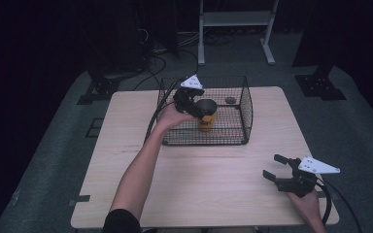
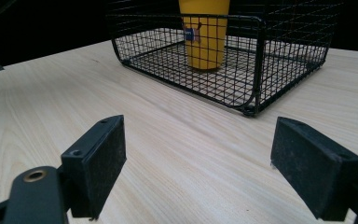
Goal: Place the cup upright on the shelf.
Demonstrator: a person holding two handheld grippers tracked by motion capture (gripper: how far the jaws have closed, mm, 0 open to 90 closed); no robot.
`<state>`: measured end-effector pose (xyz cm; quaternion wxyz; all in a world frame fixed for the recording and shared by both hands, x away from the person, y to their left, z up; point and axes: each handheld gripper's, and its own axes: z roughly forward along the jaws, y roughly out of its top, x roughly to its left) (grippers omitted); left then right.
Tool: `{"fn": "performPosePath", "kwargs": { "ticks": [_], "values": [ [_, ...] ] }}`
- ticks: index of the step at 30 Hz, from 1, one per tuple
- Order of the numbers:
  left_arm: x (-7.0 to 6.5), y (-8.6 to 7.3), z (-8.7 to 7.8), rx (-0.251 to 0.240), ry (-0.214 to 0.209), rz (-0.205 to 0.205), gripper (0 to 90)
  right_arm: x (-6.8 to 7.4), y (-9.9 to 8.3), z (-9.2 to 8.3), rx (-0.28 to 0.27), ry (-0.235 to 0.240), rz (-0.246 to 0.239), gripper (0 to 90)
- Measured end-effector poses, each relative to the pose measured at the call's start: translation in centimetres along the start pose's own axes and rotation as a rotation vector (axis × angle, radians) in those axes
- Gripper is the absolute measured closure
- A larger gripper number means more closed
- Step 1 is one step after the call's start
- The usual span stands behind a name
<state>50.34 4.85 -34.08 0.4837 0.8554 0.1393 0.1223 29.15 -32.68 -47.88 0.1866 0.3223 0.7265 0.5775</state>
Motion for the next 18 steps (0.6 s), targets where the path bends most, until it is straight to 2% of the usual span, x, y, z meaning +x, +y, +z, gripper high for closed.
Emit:
{"fn": "performPosePath", "kwargs": {
  "ticks": [15,18],
  "values": [
    [-1.1,-1.3,-1.3,-0.024,-0.01,-0.022,4.6,0.0,0.0,0.0,0.002,0.0,0.001,16.8],
    [-1.4,-1.5,-1.4,-0.029,-0.01,-0.016,4.6,0.0,0.0,0.0,0.002,-0.001,0.002,16.8]
  ]
}}
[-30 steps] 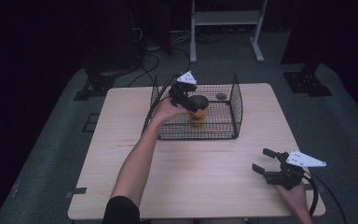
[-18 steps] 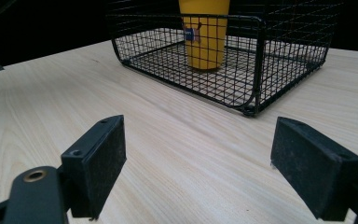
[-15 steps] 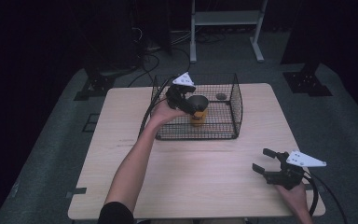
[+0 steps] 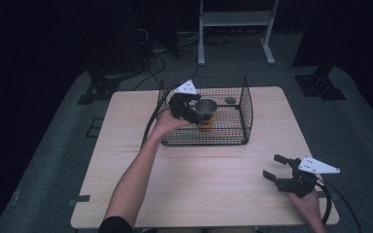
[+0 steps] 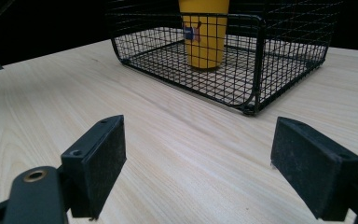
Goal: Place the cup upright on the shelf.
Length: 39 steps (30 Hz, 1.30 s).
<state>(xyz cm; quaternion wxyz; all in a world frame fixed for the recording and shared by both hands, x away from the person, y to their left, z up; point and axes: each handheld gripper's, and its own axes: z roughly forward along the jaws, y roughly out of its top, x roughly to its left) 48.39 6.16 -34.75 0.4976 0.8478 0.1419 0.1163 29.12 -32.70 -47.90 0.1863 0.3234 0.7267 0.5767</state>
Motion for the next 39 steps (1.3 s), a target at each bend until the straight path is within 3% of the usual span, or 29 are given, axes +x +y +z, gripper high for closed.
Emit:
{"fn": "performPosePath", "kwargs": {
  "ticks": [39],
  "values": [
    [-3.5,-4.0,-2.1,-0.046,-0.009,-0.031,2.6,0.0,0.0,0.0,0.003,-0.007,-0.004,16.6]
  ]
}}
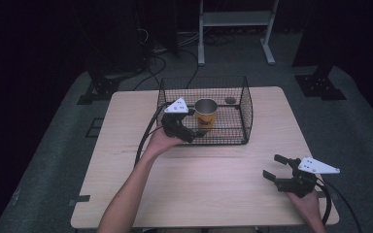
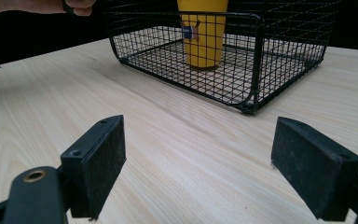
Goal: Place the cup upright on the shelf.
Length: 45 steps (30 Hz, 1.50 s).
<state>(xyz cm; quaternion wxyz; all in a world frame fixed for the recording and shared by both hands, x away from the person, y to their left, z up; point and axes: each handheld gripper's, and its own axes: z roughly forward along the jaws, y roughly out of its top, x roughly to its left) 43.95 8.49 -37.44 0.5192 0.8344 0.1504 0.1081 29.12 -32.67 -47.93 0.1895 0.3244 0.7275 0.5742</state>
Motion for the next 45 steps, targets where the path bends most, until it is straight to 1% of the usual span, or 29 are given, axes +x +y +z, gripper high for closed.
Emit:
{"fn": "performPosePath", "kwargs": {
  "ticks": [2,5,9,10,11,12,15,18,20,21,23,25,26,27,30,32,34,38,41,45],
  "values": [
    [-0.3,-0.3,-0.2,-0.007,-0.006,-0.004,2.6,0.0,0.0,0.0,0.0,-0.002,-0.002,16.6],
    [-0.5,-0.4,-0.3,-0.004,-0.007,-0.003,2.6,0.0,0.0,0.0,0.001,-0.002,-0.002,16.6],
    [-1.0,-0.7,-0.7,-0.018,-0.011,0.0,2.6,0.0,0.0,0.0,0.003,-0.005,-0.004,16.7],
    [-1.2,-0.7,-0.8,-0.025,-0.018,-0.004,2.6,0.1,0.0,0.0,0.005,-0.007,-0.006,16.6],
    [-1.3,-0.8,-0.8,-0.024,-0.017,0.001,2.6,0.1,0.0,0.0,0.007,-0.008,-0.008,16.7],
    [-1.6,-0.9,-0.9,-0.007,-0.009,0.018,2.6,0.1,0.0,0.1,0.009,-0.008,-0.008,16.7],
    [-1.9,-1.0,-0.9,-0.003,-0.012,0.022,2.6,0.1,0.0,0.1,0.008,-0.009,-0.008,16.6],
    [-2.2,-1.5,-1.2,-0.008,-0.006,0.017,2.6,0.1,0.0,0.0,0.009,-0.011,-0.01,16.6],
    [-2.3,-1.6,-1.3,-0.011,-0.006,0.017,2.6,0.1,0.0,0.0,0.008,-0.011,-0.009,16.6],
    [-2.4,-1.8,-1.3,-0.011,-0.008,0.01,2.6,0.1,0.0,0.0,0.007,-0.011,-0.009,16.6],
    [-2.6,-2.0,-1.5,-0.009,-0.002,0.014,2.6,0.1,0.0,0.0,0.007,-0.011,-0.008,16.6],
    [-2.8,-2.3,-1.7,-0.012,-0.005,0.011,2.6,0.1,0.0,0.1,0.009,-0.01,-0.008,16.6],
    [-3.0,-2.6,-1.8,-0.014,-0.014,0.006,2.6,0.1,0.0,0.1,0.009,-0.01,-0.008,16.6],
    [-3.1,-2.7,-1.8,-0.007,-0.016,0.009,2.6,0.1,0.0,0.1,0.009,-0.01,-0.008,16.6],
    [-3.4,-3.0,-1.8,-0.005,-0.013,0.017,2.6,0.1,0.0,0.1,0.009,-0.01,-0.007,16.6],
    [-3.6,-3.3,-1.9,-0.01,-0.017,0.012,2.6,0.1,0.0,0.1,0.009,-0.011,-0.007,16.4],
    [-4.1,-3.7,-1.9,-0.006,-0.018,0.018,2.6,0.1,0.0,0.1,0.009,-0.012,-0.006,16.3],
    [-4.3,-4.1,-2.1,-0.004,-0.012,0.019,2.6,0.1,0.0,0.1,0.009,-0.013,-0.007,16.3],
    [-4.4,-4.5,-2.5,-0.016,-0.01,0.007,2.6,0.1,0.0,0.1,0.01,-0.013,-0.008,16.3],
    [-4.6,-5.1,-2.9,-0.024,-0.005,0.003,2.6,0.1,0.0,0.1,0.009,-0.013,-0.006,16.3]
  ]
}}
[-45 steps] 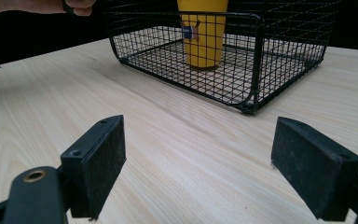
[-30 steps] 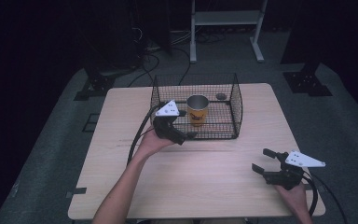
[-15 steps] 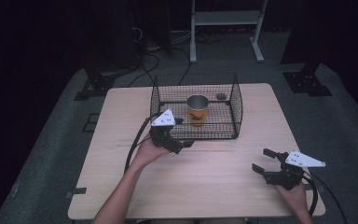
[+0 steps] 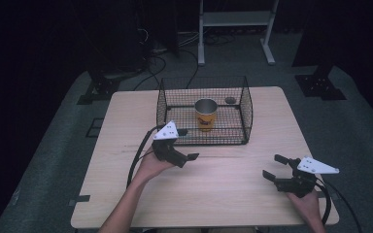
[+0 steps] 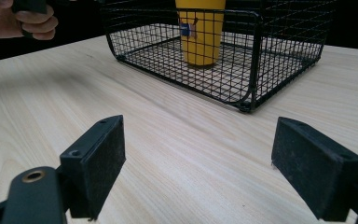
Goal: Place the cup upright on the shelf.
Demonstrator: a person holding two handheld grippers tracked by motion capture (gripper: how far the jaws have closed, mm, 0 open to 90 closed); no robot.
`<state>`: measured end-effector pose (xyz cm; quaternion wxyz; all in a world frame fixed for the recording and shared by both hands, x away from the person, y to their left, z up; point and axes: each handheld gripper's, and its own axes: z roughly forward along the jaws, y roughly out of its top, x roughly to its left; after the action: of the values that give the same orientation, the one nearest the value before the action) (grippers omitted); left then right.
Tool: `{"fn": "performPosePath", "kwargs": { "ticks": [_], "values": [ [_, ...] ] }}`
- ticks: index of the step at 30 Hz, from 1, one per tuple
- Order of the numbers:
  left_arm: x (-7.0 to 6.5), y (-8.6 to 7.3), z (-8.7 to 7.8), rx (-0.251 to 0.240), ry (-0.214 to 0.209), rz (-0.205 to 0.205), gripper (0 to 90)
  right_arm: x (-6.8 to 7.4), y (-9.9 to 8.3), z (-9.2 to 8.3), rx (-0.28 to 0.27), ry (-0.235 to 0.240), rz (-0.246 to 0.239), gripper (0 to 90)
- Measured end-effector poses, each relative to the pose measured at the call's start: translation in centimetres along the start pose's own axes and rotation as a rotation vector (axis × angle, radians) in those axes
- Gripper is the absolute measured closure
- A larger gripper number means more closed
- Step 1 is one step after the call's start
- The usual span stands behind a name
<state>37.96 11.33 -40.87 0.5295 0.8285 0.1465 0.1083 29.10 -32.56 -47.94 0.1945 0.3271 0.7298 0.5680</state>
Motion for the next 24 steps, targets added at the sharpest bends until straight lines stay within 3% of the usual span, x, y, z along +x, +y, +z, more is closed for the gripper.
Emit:
{"fn": "performPosePath", "kwargs": {
  "ticks": [9,24],
  "values": [
    [-0.6,-1.2,-0.7,-0.012,0.01,-0.023,2.6,0.0,0.0,0.0,0.002,-0.001,0.0,16.2],
    [-1.8,-2.2,-1.4,-0.02,0.011,-0.021,2.6,0.0,0.0,0.0,0.001,0.001,0.0,16.2]
  ]
}}
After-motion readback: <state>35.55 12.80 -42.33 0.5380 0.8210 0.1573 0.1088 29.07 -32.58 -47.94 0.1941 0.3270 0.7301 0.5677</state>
